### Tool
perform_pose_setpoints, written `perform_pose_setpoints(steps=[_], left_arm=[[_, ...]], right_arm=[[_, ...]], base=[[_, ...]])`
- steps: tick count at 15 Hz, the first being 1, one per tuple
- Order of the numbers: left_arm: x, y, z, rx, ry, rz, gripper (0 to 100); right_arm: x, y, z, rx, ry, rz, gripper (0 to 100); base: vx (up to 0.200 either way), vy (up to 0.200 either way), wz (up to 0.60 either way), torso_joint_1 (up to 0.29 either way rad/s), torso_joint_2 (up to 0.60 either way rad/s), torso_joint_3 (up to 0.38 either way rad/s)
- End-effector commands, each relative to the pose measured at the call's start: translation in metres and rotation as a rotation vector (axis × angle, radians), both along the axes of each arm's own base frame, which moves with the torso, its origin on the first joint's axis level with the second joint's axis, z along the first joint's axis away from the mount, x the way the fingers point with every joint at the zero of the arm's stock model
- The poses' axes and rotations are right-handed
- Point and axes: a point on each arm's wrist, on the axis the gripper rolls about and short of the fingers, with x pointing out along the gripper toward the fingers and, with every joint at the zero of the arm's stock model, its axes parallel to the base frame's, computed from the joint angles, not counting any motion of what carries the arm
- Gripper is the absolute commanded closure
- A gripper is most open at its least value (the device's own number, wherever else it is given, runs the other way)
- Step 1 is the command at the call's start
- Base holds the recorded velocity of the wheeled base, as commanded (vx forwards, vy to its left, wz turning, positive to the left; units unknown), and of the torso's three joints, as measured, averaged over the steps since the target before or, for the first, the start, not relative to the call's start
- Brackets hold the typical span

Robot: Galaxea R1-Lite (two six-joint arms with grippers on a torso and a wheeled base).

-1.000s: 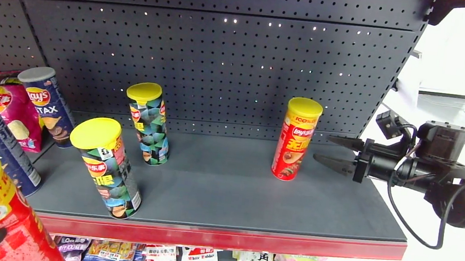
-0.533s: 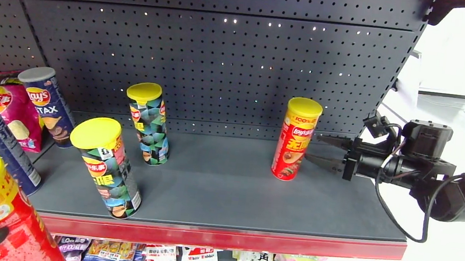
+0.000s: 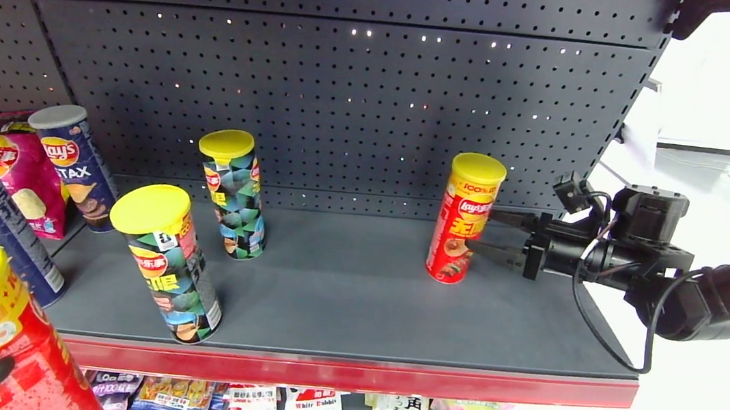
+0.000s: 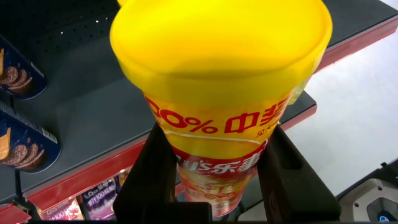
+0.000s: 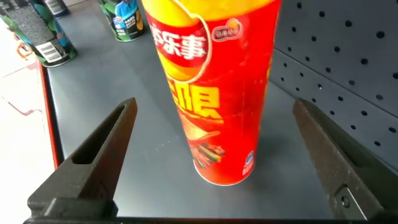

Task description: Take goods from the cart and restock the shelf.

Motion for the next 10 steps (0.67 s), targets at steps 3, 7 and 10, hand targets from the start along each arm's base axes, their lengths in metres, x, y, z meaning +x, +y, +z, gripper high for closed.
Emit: perform_pose_setpoints(steps=[3,7,10], left_arm=[[0.000,0.000,0.000,-0.001,-0.002,0.000,100],[0.000,0.000,0.001,0.001,-0.003,0.000,100],[0.000,0.000,0.001,0.001,-0.008,0.001,100]], right_arm=[[0.006,-0.001,-0.005,-0.001,0.006,-0.005,0],[0.013,0.001,-0.005,0.002,-0.007,0.002,0],[0.019,0.002,-0.007,0.013,-0.012,0.049,0]], base=[[0.000,0.000,0.00,0.000,0.00,0.000],[0.000,0.000,0.00,0.000,0.00,0.000],[0.000,0.000,0.00,0.000,0.00,0.000]])
